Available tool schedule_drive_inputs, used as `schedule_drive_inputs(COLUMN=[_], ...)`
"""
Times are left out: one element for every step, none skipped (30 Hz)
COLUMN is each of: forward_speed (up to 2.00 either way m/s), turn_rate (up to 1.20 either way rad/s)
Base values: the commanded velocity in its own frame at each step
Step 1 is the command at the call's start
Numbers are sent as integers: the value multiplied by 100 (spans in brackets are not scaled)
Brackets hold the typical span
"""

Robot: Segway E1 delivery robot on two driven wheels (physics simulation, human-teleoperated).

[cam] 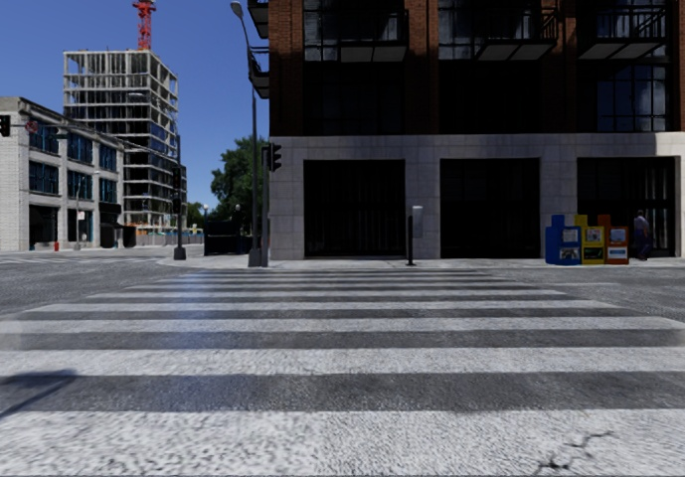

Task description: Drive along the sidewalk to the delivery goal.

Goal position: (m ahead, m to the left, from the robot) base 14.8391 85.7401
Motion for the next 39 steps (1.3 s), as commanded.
schedule_drive_inputs(forward_speed=[200, 200, 200, 200, 200, 200, 200, 200, 200, 200, 200, 200, 200, 200, 200, 200, 200, 200, 200, 200, 200, 200, 200, 200, 200, 200, 200, 200, 200, 200, 200, 200, 200, 200, 200, 200, 200, 200, 200], turn_rate=[0, 0, 0, 0, 0, 0, 0, 0, 0, 0, 0, 0, 0, 0, 0, 0, 0, 0, 0, 0, 0, 0, 0, 0, 0, 0, 0, 0, 0, 0, 0, 0, 0, 0, 0, 0, 0, 0, 0])
